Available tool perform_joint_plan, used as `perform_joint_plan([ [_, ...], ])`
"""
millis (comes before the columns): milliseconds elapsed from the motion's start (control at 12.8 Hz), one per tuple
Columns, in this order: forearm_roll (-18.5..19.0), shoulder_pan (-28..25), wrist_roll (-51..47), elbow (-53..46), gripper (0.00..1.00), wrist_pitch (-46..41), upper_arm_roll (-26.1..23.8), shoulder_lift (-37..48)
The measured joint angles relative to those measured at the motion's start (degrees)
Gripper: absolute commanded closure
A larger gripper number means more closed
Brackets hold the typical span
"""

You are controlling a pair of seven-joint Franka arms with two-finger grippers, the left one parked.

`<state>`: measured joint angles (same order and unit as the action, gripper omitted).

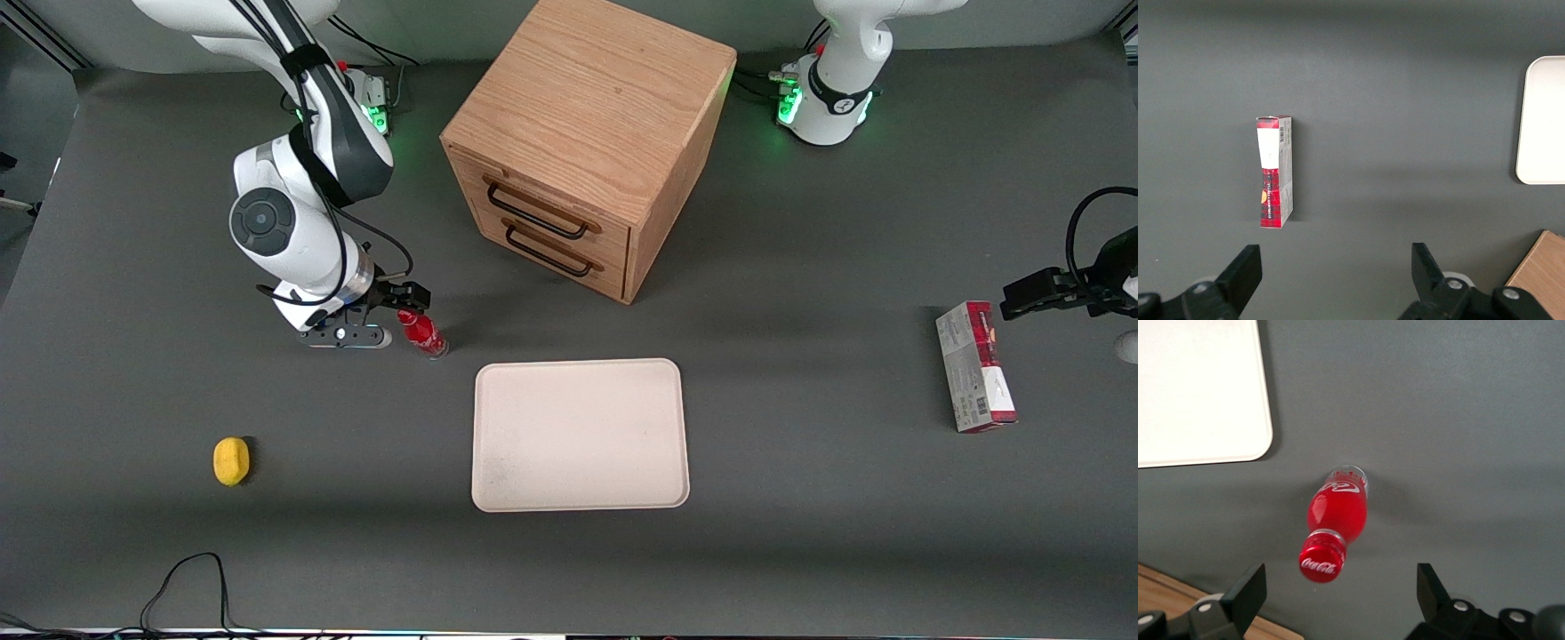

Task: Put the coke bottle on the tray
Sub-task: 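Lower the right gripper over the bottle cap and close on it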

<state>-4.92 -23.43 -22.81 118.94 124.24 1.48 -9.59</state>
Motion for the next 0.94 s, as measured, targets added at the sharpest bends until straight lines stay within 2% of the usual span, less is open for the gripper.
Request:
perform_joint_plan([
  [701, 0.0, -1.5, -1.1, 1.9, 0.01, 3.6, 0.0, -0.3],
  [779, 0.0, -1.5, -1.1, 2.0, 0.11, 3.9, 0.0, -0.4],
  [857, 0.0, -1.5, -1.1, 2.0, 0.56, 3.9, 0.0, -0.4],
  [935, 0.0, -1.5, -1.1, 2.1, 0.96, 3.9, 0.0, -0.5],
])
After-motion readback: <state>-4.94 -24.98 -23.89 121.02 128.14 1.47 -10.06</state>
